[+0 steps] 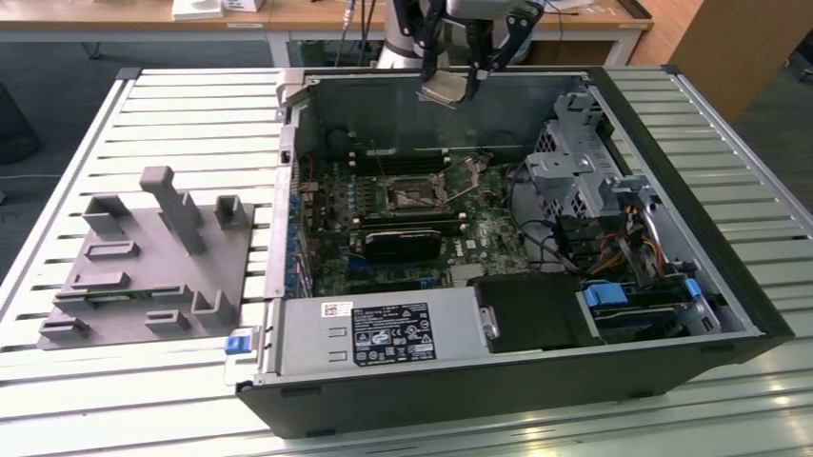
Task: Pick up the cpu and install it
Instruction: 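Place the cpu into insertion slot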
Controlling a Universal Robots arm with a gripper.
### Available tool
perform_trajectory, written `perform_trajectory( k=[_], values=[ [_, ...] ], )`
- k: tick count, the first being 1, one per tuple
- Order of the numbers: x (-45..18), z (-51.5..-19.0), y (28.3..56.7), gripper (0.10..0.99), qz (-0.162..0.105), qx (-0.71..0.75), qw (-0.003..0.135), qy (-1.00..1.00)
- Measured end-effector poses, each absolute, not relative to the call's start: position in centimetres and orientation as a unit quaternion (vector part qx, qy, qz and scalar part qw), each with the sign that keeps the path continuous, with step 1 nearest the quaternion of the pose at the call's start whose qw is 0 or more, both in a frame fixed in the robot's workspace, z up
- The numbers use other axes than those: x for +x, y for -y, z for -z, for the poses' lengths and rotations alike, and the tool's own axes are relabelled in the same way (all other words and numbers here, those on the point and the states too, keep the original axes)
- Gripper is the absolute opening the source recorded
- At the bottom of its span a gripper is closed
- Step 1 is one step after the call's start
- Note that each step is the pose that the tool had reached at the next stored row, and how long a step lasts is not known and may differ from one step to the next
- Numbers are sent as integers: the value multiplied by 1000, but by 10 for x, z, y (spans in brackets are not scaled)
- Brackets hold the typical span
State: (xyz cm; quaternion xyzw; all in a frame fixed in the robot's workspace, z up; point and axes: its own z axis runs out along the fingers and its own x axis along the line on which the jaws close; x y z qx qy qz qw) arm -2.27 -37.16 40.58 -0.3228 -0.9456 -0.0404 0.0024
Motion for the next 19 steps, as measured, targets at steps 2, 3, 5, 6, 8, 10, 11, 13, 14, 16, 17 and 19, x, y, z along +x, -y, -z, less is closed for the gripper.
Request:
perform_trajectory(
  k=[2, 3, 5, 6, 8, 10, 11, 13, 14, 16, 17, 19],
  values=[
    [-23, -406, 372, 533, 40, -328, 2, 944],
    [-23, -406, 372, 533, 41, -331, 2, 943],
    [-23, -406, 372, 533, 40, -338, 2, 940],
    [-23, -406, 372, 533, 40, -341, 2, 939],
    [-23, -405, 372, 533, 40, -349, 1, 936],
    [-23, -405, 372, 533, 40, -356, 1, 934],
    [-23, -405, 372, 533, 41, -359, 1, 933],
    [-24, -405, 372, 533, 40, -365, 1, 930],
    [-24, -405, 372, 533, 41, -368, 0, 929],
    [-25, -405, 372, 533, 40, -373, 0, 927],
    [-25, -405, 372, 533, 40, -376, 0, 926],
    [-26, -405, 372, 533, 40, -382, 0, 923]
  ],
)
